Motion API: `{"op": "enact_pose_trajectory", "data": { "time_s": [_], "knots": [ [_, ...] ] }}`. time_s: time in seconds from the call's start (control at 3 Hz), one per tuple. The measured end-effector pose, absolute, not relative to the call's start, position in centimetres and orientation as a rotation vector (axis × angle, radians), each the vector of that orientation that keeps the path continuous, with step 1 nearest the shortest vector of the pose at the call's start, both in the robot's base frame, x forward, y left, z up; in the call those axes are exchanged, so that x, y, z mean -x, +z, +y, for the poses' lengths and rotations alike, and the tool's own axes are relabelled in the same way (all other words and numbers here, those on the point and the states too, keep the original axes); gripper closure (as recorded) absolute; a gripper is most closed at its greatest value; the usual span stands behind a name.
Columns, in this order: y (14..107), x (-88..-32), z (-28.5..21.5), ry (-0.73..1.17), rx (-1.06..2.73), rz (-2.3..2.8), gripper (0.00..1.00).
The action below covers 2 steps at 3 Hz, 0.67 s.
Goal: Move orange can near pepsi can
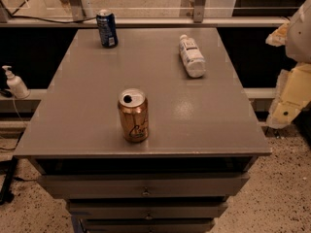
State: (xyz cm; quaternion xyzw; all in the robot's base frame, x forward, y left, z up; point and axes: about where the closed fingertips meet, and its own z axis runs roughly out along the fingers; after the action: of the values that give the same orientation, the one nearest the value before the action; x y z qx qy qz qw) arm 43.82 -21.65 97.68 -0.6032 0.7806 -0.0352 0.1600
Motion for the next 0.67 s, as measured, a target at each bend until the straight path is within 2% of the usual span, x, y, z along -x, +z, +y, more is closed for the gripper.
{"op": "enact_pose_trajectory", "data": {
  "time_s": [0.67],
  "knots": [
    [97.78,-43.58,-21.34,-0.049,1.687,2.204,0.00]
  ]
}}
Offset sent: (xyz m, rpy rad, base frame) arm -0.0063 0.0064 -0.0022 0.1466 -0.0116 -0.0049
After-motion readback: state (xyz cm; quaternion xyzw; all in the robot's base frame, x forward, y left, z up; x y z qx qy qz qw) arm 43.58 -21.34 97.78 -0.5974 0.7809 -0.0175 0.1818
